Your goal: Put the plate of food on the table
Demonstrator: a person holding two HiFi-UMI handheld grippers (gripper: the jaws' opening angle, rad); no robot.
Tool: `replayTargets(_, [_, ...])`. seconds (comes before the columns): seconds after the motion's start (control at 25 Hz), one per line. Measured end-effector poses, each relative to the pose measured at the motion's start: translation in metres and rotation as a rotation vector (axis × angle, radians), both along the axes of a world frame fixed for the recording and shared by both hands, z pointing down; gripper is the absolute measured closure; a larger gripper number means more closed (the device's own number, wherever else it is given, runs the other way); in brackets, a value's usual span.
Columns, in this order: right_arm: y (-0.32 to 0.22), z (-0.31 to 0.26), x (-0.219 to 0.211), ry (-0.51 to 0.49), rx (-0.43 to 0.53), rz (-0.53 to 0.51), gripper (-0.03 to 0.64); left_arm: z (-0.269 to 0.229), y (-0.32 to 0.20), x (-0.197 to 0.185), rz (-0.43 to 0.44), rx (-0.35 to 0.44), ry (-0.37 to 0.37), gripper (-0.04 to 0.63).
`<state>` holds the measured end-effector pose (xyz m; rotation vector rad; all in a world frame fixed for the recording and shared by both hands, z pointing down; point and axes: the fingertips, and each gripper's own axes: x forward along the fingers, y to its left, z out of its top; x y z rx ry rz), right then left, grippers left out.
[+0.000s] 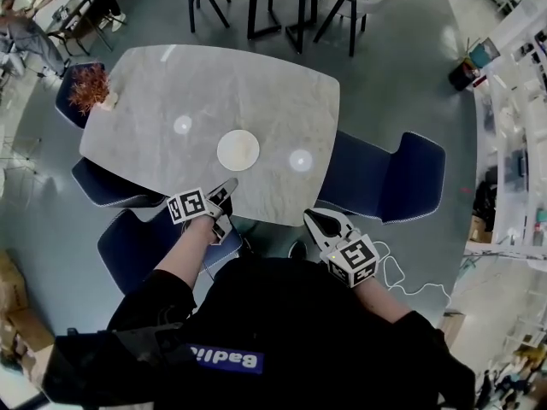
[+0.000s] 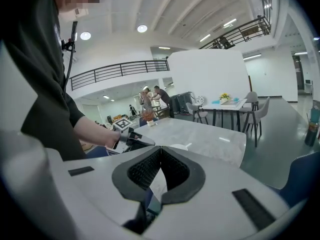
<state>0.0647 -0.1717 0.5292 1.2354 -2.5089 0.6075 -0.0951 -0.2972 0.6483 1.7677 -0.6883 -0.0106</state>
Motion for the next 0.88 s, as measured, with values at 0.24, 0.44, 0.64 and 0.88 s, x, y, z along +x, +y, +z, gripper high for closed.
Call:
replayTargets(0.24, [0.001,-0.004,-0.013,-0.048,0.007,-0.027,0.607,-0.07,0.055,0.014,0.122,0.24,-0.04,0.585])
replayTargets(0.44, [0.001,-0.015,-0.027,-0.084,0.022,-0.07,0.606,-0.118,0.104,0.033,0.241,0.453,-0.11,0.586])
replayTargets(0.64, [0.002,-0.017,-0.04,-0.094,0.035,-0.114,0.607,-0.155,0.12,0.038,0.257,0.685,-0.168,0.588])
replayTargets(0.88, [0.005,-0.017,-0.054,-0.085,0.034,-0.163,0.606,-0.181,0.138,0.043,0.279,0.845,-0.182,0.588])
